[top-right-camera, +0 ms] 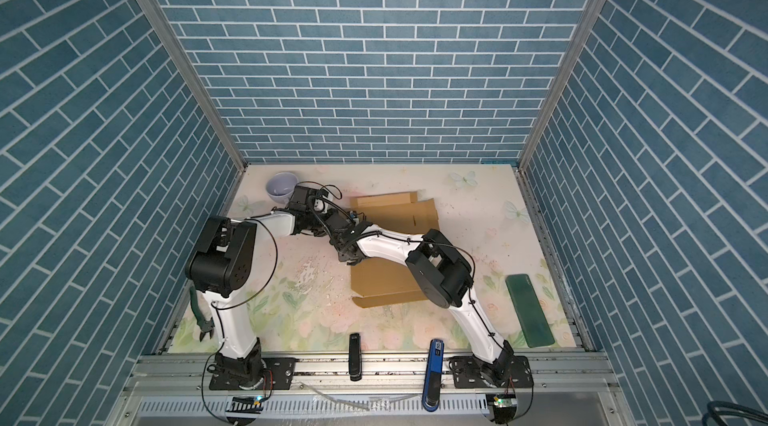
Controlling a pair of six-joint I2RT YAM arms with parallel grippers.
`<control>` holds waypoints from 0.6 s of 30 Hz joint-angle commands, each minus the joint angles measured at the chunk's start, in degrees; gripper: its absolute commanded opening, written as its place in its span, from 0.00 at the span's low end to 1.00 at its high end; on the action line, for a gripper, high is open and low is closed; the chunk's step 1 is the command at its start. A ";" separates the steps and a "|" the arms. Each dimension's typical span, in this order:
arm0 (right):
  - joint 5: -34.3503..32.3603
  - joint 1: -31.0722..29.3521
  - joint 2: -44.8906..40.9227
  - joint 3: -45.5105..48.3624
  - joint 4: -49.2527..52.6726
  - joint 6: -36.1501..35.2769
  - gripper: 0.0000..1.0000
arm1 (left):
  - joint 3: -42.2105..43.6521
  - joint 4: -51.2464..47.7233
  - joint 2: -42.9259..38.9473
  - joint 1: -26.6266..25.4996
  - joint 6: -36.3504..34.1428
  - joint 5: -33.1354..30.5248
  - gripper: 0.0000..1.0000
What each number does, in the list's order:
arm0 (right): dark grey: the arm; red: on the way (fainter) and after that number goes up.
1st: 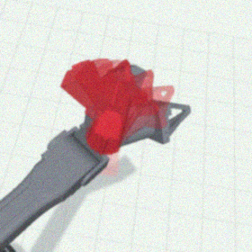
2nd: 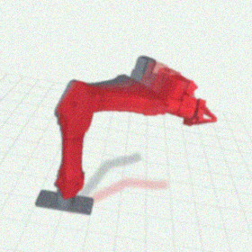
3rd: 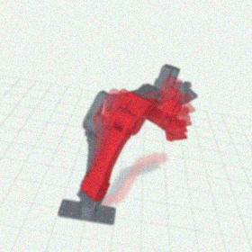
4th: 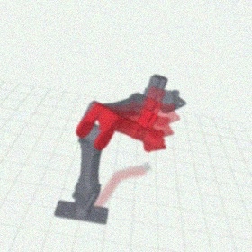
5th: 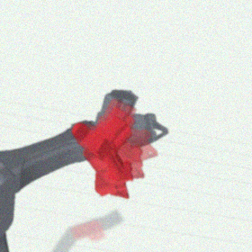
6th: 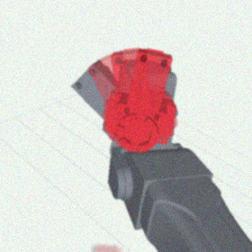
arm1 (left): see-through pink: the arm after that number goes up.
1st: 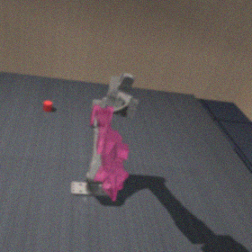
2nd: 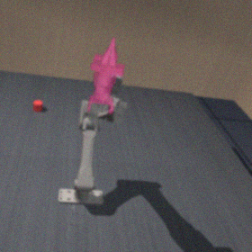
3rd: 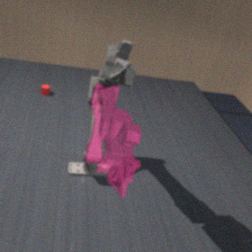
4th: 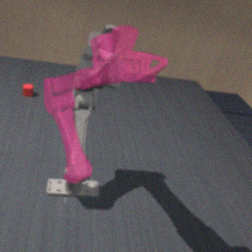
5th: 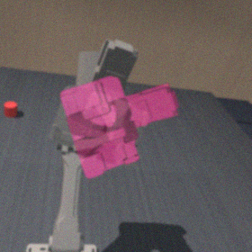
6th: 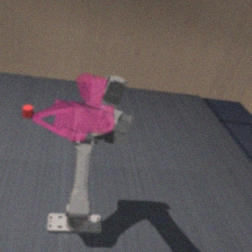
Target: Fold the paper box
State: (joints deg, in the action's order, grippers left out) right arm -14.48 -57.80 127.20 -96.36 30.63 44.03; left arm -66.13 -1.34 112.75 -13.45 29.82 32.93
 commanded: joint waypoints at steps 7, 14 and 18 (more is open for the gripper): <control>-3.80 -0.12 -1.16 0.26 2.82 3.54 0.36 | 0.64 0.47 1.42 0.58 -0.55 0.48 0.00; -4.18 0.50 -5.82 5.14 -0.84 5.93 0.26 | 0.39 0.29 1.18 0.54 -0.87 0.38 0.00; -4.85 1.09 -7.72 6.98 -1.36 6.33 0.23 | 0.47 0.29 1.24 0.53 -0.98 0.21 0.00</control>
State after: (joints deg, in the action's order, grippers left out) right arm -16.58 -57.60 122.21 -91.68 28.14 47.62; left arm -66.13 -0.95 113.08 -13.45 30.06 33.69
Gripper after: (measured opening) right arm 0.238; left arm 0.062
